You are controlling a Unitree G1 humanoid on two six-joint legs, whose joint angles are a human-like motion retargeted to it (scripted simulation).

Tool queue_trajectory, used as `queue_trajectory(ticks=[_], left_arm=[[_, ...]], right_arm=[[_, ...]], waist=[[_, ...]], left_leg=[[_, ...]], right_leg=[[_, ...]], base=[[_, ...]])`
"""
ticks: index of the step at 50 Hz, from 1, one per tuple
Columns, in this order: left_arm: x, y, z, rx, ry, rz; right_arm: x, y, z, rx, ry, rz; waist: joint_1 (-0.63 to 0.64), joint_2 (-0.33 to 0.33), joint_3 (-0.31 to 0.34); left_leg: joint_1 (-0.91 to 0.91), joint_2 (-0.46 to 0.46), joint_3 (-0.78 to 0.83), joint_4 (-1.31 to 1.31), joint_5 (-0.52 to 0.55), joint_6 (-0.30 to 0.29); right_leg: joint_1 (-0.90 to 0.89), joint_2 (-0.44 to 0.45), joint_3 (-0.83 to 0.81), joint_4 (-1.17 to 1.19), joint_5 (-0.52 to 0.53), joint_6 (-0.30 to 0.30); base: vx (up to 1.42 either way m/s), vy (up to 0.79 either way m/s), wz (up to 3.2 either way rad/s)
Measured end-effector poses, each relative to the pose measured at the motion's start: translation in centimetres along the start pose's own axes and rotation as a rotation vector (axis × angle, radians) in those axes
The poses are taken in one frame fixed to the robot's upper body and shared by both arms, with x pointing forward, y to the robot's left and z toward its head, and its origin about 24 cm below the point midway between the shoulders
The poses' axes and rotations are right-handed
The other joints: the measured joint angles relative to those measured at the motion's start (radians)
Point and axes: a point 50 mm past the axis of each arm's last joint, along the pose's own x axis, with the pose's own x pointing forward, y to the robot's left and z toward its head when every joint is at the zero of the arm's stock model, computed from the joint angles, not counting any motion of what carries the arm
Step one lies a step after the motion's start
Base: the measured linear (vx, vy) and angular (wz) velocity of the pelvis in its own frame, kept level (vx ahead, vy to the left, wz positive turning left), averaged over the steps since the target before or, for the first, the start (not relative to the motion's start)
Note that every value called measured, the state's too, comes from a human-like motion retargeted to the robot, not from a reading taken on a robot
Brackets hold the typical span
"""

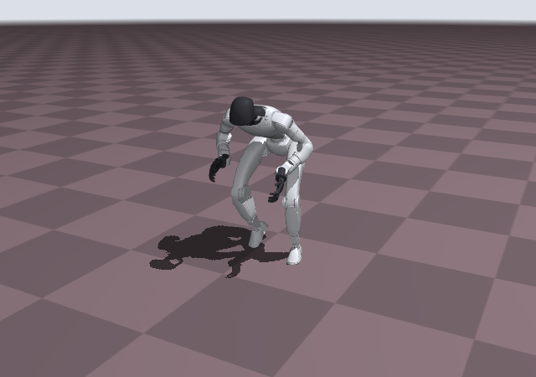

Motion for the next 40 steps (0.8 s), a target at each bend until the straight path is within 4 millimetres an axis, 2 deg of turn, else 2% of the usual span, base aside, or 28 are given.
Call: queue_trajectory(ticks=[3, 8, 9, 10, 12, 13, 15, 18, 21, 25, 30, 35, 40], left_arm=[[1.6, -4.6, 1.3, -0.023, -0.068, -0.172], [2.8, -10.8, 4.8, 0.075, -0.246, -0.45], [3.2, -11.8, 6.0, 0.08, -0.295, -0.484], [3.6, -12.7, 7.5, 0.073, -0.35, -0.51], [3.8, -13.3, 8.6, 0.115, -0.41, -0.535], [3.9, -13.2, 8.7, 0.131, -0.423, -0.526], [4.2, -12.4, 8.6, 0.156, -0.431, -0.471], [4.6, -9.8, 7.7, 0.199, -0.419, -0.331], [4.4, -6.3, 6.6, 0.255, -0.386, -0.193], [3.1, -1.1, 5.7, 0.355, -0.345, -0.048], [0.9, 4.0, 6.0, 0.441, -0.312, 0.085], [-0.7, 7.4, 6.4, 0.45, -0.254, 0.176], [-1.5, 10.8, 7.0, 0.603, -0.206, 0.224]], right_arm=[[0.0, 0.0, 0.3, 0.005, -0.015, 0.023], [2.2, 1.1, 2.6, 0.002, -0.166, 0.083], [3.0, 1.4, 3.4, -0.012, -0.214, 0.08], [3.9, 1.8, 4.2, -0.031, -0.268, 0.069], [4.8, 2.2, 5.1, -0.03, -0.32, 0.054], [5.0, 2.3, 5.3, -0.028, -0.334, 0.04], [5.3, 2.1, 5.4, -0.027, -0.344, 0.003], [5.3, 1.2, 5.1, -0.054, -0.337, -0.062], [4.8, -0.2, 4.3, -0.131, -0.316, -0.087], [3.5, -2.5, 3.6, -0.269, -0.286, -0.058], [1.9, -5.1, 3.3, -0.342, -0.224, -0.027], [0.3, -7.0, 2.6, -0.28, -0.106, -0.048], [-0.7, -8.9, 1.7, -0.358, -0.016, -0.029]], waist=[[0.009, 0.01, 0.0], [0.012, 0.012, 0.0], [0.003, 0.004, 0.0], [-0.011, -0.008, 0.0], [-0.037, 0.014, 0.0], [-0.043, 0.028, 0.0], [-0.049, 0.059, 0.0], [-0.057, 0.085, 0.0], [-0.064, 0.088, 0.0], [-0.068, 0.087, 0.0], [-0.07, 0.097, 0.0], [-0.06, 0.097, 0.0], [-0.042, 0.08, 0.0]], left_leg=[[0.037, 0.021, -0.021, 0.054, -0.052, 0.016], [0.072, 0.04, -0.002, 0.099, -0.106, 0.048], [0.061, 0.033, 0.023, 0.092, -0.105, 0.052], [0.043, 0.022, 0.057, 0.078, -0.098, 0.055], [0.025, 0.001, 0.05, 0.087, -0.101, 0.059], [0.022, -0.003, 0.042, 0.093, -0.107, 0.059], [0.022, -0.009, 0.025, 0.098, -0.117, 0.06], [0.034, -0.019, 0.024, 0.065, -0.11, 0.067], [0.078, -0.029, 0.044, -0.004, -0.079, 0.063], [0.186, -0.044, 0.077, -0.123, -0.035, 0.027], [0.355, -0.071, 0.11, -0.281, 0.001, -0.021], [0.559, -0.105, 0.152, -0.466, 0.026, -0.047], [0.777, -0.138, 0.192, -0.647, 0.067, -0.08]], right_leg=[[0.0, -0.001, -0.009, -0.02, -0.02, 0.0], [0.0, 0.005, -0.005, 0.008, -0.087, -0.001], [0.0, -0.069, -0.048, -0.189, -0.077, -0.084], [0.0, -0.18, -0.116, -0.49, -0.053, -0.208], [0.0, -0.197, -0.121, -0.534, 0.045, -0.205], [0.0, -0.204, -0.128, -0.527, 0.058, -0.214], [0.0, -0.217, -0.145, -0.5, 0.049, -0.235], [0.0, -0.228, -0.158, -0.498, 0.035, -0.25], [0.029, -0.225, -0.154, -0.549, 0.048, -0.244], [0.109, -0.215, -0.144, -0.636, 0.074, -0.233], [0.25, -0.214, -0.144, -0.74, 0.088, -0.21], [0.424, -0.211, -0.143, -0.868, 0.088, -0.176], [0.622, -0.199, -0.135, -1.009, 0.085, -0.13]], base=[[0.31, 0.11, -0.47], [0.25, 0.12, -0.28], [0.21, 0.09, 0.21], [0.22, 0.03, 0.55], [0.26, -0.06, 0.74], [0.29, -0.11, 0.57], [0.28, -0.12, 0.39], [0.24, -0.11, 0.28], [0.19, -0.07, 0.14], [0.18, -0.05, 0.03], [0.16, -0.05, 0.09], [0.12, -0.05, 0.01], [0.1, -0.04, -0.17]])
